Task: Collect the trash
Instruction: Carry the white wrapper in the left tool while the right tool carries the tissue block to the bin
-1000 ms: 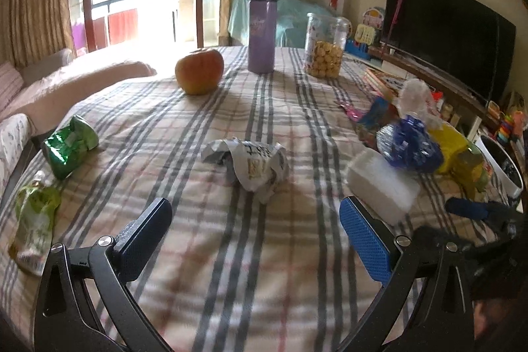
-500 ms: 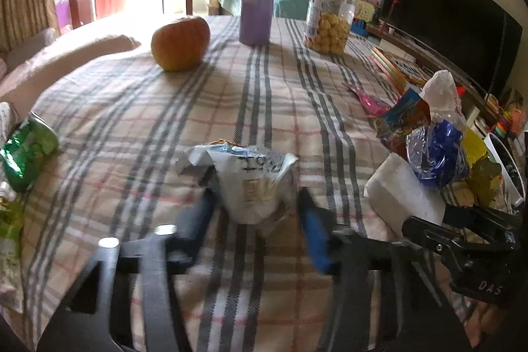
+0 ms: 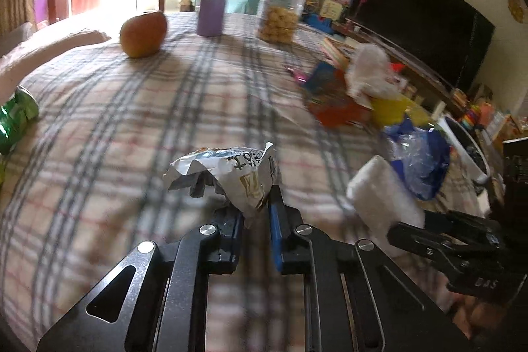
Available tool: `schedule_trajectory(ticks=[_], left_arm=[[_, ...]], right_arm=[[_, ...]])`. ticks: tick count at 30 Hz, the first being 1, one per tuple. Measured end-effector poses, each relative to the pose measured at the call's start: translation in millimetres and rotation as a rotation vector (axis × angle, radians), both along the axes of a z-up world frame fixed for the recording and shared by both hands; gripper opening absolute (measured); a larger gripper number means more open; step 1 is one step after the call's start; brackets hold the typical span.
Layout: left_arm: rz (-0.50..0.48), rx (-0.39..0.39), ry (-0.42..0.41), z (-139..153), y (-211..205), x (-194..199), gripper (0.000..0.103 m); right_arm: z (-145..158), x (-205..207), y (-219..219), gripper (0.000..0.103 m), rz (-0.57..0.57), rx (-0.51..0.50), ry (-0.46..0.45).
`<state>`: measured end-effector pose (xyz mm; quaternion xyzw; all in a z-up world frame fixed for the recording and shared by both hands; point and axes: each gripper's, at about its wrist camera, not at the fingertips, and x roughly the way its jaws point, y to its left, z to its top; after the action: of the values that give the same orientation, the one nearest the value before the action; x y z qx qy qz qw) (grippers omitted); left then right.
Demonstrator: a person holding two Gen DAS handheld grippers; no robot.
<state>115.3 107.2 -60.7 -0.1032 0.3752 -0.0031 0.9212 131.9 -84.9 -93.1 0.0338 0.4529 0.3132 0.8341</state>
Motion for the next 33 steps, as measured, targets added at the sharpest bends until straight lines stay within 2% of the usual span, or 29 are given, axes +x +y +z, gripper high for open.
schedule_trajectory(ticks=[11, 18, 33], left_arm=[[-0.164, -0.008, -0.033, 18, -83, -13, 0.013], [-0.268, -0.006, -0.06, 29, -133, -13, 0.013], [-0.458, -0.034, -0.063, 41, -225, 6, 0.013]], right_arm=[[8, -26, -72, 0.051, -0.105, 0.05, -0.003], [24, -42, -119, 0.052, -0.18, 0.078, -0.041], [35, -41, -228, 0.052, -0.42, 0.088, -0.073]])
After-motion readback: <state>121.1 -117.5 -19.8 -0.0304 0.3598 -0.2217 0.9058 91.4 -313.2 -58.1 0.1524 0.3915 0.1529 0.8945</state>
